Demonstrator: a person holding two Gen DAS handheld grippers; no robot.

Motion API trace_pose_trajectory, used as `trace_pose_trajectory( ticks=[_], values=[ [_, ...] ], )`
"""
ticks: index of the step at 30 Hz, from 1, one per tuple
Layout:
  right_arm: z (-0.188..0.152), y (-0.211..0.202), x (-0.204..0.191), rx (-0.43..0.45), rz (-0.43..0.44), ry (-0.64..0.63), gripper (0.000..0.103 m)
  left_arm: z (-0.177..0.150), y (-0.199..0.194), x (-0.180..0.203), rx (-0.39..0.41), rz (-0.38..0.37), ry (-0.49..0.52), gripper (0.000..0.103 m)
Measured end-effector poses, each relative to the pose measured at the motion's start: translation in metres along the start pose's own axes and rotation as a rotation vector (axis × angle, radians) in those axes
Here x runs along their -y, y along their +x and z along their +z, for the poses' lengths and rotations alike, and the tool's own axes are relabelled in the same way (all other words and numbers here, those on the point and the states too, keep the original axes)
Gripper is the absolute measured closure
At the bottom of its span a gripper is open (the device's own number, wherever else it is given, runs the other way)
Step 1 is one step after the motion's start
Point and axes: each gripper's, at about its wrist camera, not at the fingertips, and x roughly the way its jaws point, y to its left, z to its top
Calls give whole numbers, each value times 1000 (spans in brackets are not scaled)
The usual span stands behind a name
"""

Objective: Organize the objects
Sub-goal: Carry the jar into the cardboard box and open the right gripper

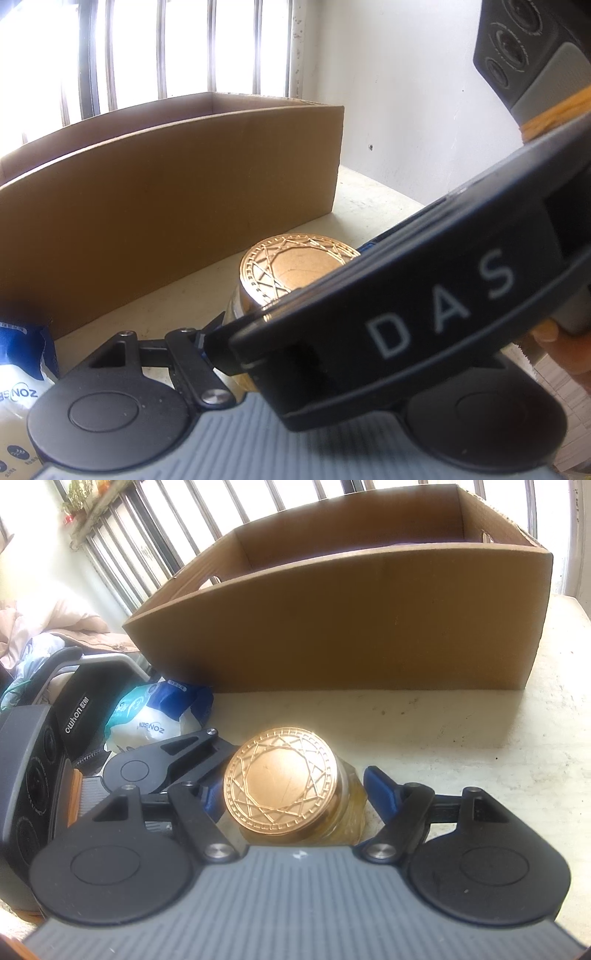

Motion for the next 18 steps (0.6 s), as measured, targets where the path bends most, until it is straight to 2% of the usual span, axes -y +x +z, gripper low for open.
trace_pose_trajectory(
  ticks=[5,9,15,18],
  values=[
    [8,-18,-11,36,-20,-36,29,19,-9,4,42,2,-4,27],
    [26,-41,-20,82,-33,-80,29,47,-19,5,103,12,-1,26],
    [73,-71,-29,150,-42,-155,30,98,-23,-4,184,44,-8,27],
    [103,-74,-31,169,-32,-190,30,124,-18,-21,200,56,-29,27]
  ],
)
